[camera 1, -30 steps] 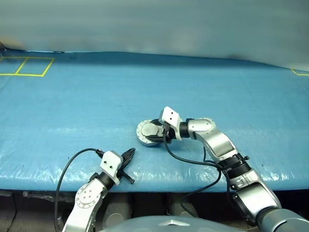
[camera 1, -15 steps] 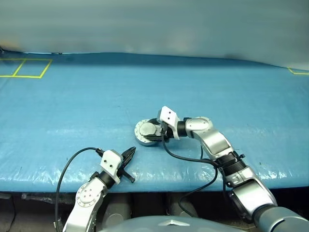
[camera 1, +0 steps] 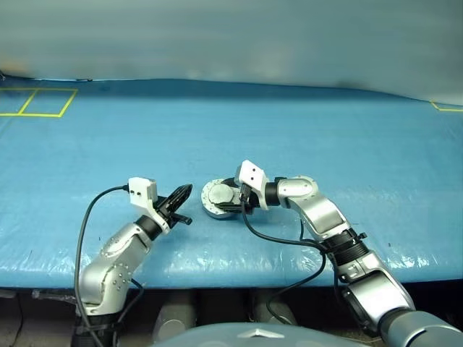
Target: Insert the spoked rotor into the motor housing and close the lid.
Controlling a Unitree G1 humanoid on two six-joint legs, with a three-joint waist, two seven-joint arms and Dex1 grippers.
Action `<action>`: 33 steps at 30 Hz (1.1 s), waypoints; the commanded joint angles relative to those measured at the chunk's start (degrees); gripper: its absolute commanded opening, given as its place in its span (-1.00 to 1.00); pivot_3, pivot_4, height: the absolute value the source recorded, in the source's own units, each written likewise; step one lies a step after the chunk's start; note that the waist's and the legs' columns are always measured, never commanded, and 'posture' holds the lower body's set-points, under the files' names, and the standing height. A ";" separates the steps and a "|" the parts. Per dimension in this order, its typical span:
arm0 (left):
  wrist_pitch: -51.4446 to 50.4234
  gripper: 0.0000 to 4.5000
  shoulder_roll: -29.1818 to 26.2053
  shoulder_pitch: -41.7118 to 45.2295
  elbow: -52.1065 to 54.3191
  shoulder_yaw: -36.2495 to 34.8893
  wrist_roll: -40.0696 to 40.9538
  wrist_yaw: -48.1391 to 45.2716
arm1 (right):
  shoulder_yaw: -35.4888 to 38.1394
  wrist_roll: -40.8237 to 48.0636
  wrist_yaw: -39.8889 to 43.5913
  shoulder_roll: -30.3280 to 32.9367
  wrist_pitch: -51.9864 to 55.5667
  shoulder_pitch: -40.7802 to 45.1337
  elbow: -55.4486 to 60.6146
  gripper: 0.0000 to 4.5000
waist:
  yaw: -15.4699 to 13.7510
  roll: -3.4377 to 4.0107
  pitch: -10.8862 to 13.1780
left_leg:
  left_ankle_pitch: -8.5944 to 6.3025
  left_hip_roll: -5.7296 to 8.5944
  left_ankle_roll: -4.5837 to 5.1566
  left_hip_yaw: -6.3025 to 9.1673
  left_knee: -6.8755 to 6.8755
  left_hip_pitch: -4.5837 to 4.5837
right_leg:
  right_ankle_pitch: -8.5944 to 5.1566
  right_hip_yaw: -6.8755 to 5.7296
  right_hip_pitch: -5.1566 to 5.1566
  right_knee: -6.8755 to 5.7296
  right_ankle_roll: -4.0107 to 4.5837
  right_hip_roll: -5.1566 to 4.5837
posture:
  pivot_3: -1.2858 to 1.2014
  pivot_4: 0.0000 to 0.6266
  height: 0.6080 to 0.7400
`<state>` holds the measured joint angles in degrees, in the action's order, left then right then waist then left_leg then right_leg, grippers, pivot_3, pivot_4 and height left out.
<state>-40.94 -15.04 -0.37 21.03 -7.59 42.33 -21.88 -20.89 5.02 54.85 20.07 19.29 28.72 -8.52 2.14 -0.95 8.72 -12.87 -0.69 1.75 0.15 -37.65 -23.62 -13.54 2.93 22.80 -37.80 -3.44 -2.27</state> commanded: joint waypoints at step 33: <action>-11.17 -1.00 -5.69 15.70 -13.34 11.17 -6.02 -9.50 | -0.05 0.09 -2.35 -1.20 4.39 -4.57 2.60 0.80 | -0.15 -0.02 -0.02 | 0.10 0.10 -0.18 0.05 0.34 0.09 | -0.07 0.01 -0.02 0.12 0.13 -0.09 | 0.03 -0.52 1.00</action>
<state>-50.98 -20.59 15.17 6.50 1.17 36.45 -30.04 -19.94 5.29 53.12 18.71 21.35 25.73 -5.51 1.99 -0.97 8.70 -12.76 -0.58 1.57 0.20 -37.27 -23.53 -13.63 2.94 22.79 -37.67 -3.30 -2.37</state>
